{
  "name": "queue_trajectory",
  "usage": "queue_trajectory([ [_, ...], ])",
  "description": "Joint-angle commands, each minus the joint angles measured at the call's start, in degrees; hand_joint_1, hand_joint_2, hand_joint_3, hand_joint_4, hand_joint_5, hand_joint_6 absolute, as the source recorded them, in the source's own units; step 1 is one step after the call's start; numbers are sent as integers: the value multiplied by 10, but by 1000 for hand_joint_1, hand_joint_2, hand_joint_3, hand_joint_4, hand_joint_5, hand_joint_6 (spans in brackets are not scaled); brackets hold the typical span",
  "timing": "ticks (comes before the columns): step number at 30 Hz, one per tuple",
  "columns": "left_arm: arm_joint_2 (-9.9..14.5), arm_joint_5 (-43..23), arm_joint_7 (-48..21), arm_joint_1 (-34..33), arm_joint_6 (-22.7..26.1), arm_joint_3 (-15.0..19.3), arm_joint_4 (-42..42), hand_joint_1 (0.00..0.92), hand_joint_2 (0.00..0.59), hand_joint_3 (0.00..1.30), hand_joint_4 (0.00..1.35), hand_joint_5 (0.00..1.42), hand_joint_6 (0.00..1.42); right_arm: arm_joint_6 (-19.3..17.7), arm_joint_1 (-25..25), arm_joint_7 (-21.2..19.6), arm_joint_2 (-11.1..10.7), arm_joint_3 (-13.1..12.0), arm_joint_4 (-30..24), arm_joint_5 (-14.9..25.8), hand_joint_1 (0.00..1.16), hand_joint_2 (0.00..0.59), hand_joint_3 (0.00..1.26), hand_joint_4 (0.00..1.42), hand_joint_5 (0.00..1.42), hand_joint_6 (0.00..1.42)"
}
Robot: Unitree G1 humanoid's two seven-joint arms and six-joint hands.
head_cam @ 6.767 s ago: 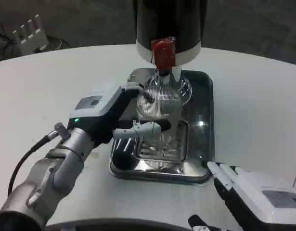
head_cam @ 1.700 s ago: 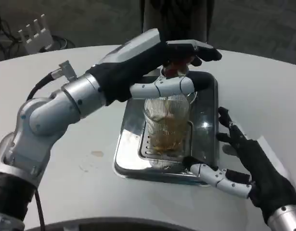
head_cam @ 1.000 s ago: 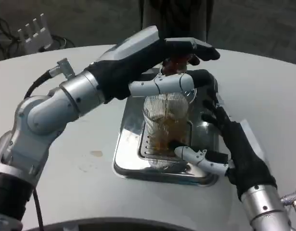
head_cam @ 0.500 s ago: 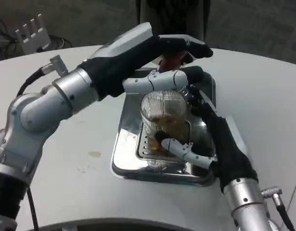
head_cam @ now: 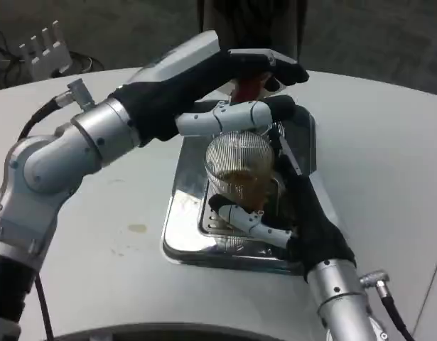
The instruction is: Grasp the cup under the faucet to collect the drink, then remove the cup.
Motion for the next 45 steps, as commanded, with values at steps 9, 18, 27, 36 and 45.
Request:
queue_trajectory([
  [9, 7, 14, -14, -6, -8, -9, 44, 0, 165, 326, 265, 292, 348, -12, -44, -37, 18, 7, 56, -3, 729, 183, 0, 23, 38, 0],
  [18, 6, 14, -13, -12, -18, -9, 60, 0, 174, 326, 265, 295, 348, -4, -58, -55, 30, 13, 75, -9, 717, 187, 0, 22, 37, 0],
  [27, 7, 16, -14, -13, -22, -10, 67, 0, 174, 333, 266, 295, 353, 18, -66, -74, 42, 16, 86, -17, 707, 187, 0, 4, 39, 0],
  [36, 10, 16, -16, -14, -22, -10, 68, 0, 174, 334, 266, 296, 353, 34, -75, -86, 56, 28, 102, -29, 696, 203, 0, 1, 41, 0],
  [45, 14, 18, -17, -12, -24, -10, 71, 0, 174, 334, 266, 296, 353, 28, -84, -138, 83, 42, 125, -24, 692, 204, 50, 111, 161, 1],
])
